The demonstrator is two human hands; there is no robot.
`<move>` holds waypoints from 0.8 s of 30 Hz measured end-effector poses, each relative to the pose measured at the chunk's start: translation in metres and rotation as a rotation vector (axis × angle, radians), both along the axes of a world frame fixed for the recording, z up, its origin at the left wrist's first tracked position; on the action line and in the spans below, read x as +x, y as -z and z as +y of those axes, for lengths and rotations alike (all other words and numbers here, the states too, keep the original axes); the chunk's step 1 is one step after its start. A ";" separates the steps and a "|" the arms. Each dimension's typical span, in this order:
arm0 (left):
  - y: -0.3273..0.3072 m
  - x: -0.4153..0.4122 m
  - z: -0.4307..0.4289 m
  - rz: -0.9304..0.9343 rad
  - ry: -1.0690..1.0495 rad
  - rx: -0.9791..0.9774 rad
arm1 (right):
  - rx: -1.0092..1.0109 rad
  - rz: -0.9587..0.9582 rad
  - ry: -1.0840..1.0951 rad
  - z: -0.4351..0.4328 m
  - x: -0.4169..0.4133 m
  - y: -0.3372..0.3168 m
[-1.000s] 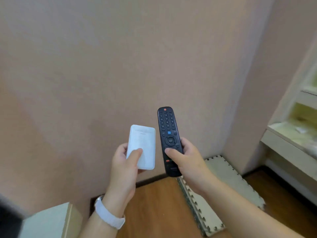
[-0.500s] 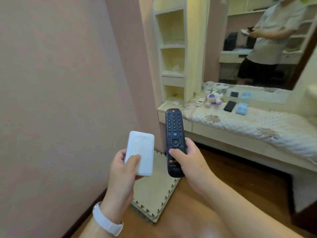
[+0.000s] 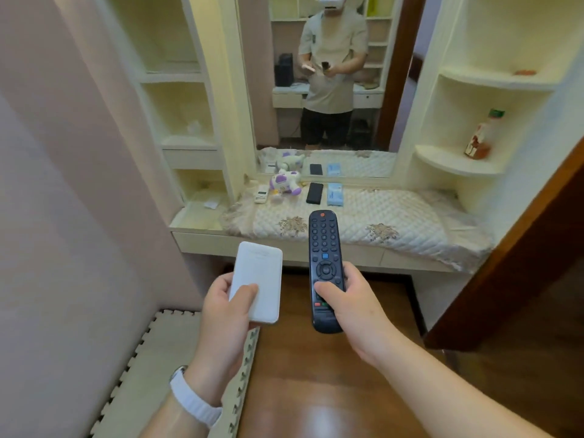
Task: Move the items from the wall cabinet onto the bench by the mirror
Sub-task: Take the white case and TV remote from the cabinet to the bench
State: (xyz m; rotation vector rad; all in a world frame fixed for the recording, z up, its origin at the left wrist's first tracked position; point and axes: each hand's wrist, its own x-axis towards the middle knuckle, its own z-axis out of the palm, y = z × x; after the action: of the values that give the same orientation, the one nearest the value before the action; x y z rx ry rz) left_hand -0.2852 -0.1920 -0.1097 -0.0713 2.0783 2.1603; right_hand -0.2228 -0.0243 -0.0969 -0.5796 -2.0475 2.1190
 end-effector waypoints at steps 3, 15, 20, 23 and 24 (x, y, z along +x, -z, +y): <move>0.009 -0.048 0.008 -0.028 0.060 0.025 | 0.035 -0.042 0.103 0.007 -0.034 -0.003; 0.027 -0.146 0.059 -0.152 0.297 0.085 | 0.049 -0.089 0.400 0.050 -0.107 0.011; 0.028 -0.178 0.099 -0.156 0.316 0.093 | 0.065 -0.079 0.393 0.088 -0.135 0.020; 0.032 -0.195 0.130 -0.157 0.312 0.081 | 0.043 -0.068 0.388 0.122 -0.153 0.029; 0.034 -0.201 0.142 -0.158 0.306 0.071 | 0.028 -0.069 0.392 0.136 -0.160 0.033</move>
State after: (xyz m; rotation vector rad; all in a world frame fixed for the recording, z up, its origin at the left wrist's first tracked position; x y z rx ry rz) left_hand -0.4865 -0.0501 -0.1440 0.0764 1.7926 1.9739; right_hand -0.3823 0.1112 -0.1303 -0.9706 -1.8081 1.8611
